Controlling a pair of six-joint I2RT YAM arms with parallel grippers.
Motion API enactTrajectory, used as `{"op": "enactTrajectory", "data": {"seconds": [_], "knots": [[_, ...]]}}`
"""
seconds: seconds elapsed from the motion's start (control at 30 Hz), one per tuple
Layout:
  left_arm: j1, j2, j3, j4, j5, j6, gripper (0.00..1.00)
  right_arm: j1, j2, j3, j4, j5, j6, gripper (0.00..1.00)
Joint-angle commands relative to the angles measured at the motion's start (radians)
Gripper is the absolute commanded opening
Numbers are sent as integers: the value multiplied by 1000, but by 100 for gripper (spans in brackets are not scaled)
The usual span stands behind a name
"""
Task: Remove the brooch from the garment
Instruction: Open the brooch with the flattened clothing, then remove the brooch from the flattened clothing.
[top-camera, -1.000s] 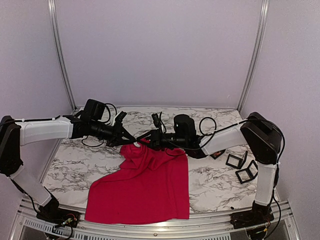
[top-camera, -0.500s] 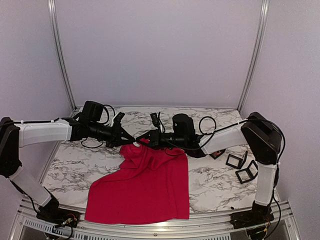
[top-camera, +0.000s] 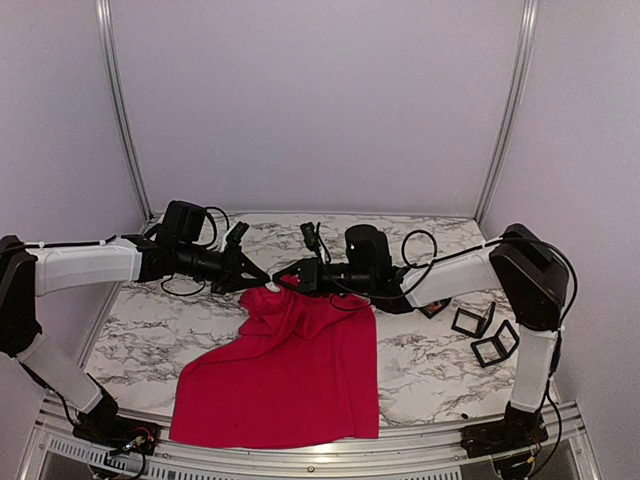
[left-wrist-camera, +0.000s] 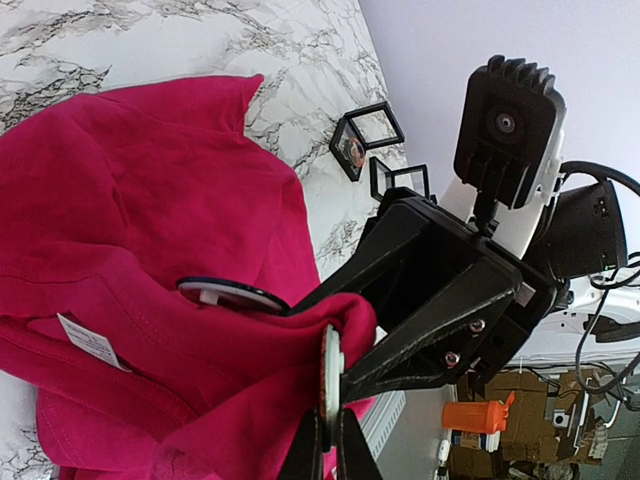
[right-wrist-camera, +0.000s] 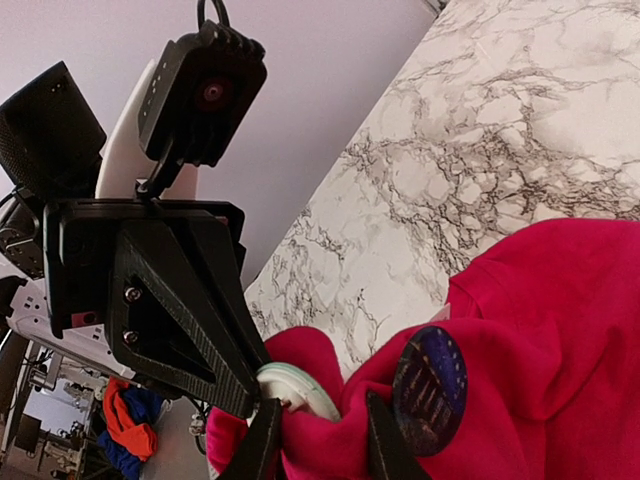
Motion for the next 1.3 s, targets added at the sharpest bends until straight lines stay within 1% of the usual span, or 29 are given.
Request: {"op": "enactTrajectory", "data": {"seconds": [0.0,0.17,0.2,0.3,0.5,0.7,0.9,1.27], "knots": [[0,-60,32,13,55,54,0,2,-7,23,-115,64,-44,21],[0,-61,34,-9,40,72,0,3,-14,29,-124,63,-57,26],[0,-62,37,-11,33,82,0,4,-15,29,-121,58,-57,27],[0,-54,54,-91,2,118,0,5,-28,29,-113,47,-59,33],[0,-43,62,-138,-38,149,0,4,-54,31,-115,48,-77,43],[-1,-41,71,-168,-59,171,0,6,-67,27,-122,51,-88,45],[-1,-40,80,-187,-84,187,0,16,-78,28,-145,59,-112,36],[-1,-35,95,-192,-99,199,0,32,-76,38,-190,60,-140,10]]}}
